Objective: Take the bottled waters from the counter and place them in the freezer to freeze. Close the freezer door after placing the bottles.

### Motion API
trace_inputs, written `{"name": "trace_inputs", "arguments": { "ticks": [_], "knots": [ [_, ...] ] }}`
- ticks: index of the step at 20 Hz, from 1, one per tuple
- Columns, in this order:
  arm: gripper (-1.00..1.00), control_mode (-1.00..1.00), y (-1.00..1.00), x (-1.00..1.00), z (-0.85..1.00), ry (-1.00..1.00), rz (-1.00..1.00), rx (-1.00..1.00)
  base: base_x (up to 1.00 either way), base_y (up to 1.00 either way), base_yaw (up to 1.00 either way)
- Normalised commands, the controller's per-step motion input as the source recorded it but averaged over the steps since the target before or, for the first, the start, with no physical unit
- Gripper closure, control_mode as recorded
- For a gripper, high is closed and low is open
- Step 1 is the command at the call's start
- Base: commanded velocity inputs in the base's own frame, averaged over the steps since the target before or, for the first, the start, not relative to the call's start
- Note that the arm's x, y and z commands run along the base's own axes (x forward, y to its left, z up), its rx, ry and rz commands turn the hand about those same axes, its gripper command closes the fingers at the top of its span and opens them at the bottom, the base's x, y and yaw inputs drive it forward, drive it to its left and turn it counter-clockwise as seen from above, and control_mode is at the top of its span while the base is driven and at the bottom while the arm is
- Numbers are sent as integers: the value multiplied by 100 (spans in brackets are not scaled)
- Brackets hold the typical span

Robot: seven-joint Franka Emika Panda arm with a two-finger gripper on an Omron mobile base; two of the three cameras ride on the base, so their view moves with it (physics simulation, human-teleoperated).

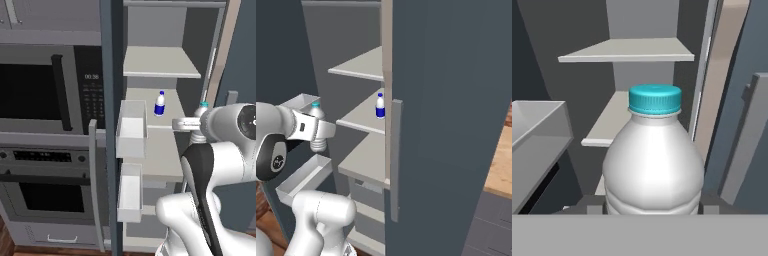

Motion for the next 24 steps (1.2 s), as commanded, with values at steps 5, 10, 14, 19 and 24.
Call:
{"name": "trace_inputs", "arguments": {
  "ticks": [5, 10, 14, 19, 24],
  "knots": [
    [100, 100, 0, 0, 0, 0, 0, 0, 22, 6, 0],
    [100, 100, 0, 0, 0, 0, 0, 0, 8, 1, 0],
    [100, 100, 0, 0, 0, 0, 0, 0, 5, 0, 0],
    [100, -100, 0, 7, 0, -2, 0, 0, 4, 0, 0],
    [100, -100, 2, 18, 11, -24, 2, -5, 0, 0, 0]
  ]
}}
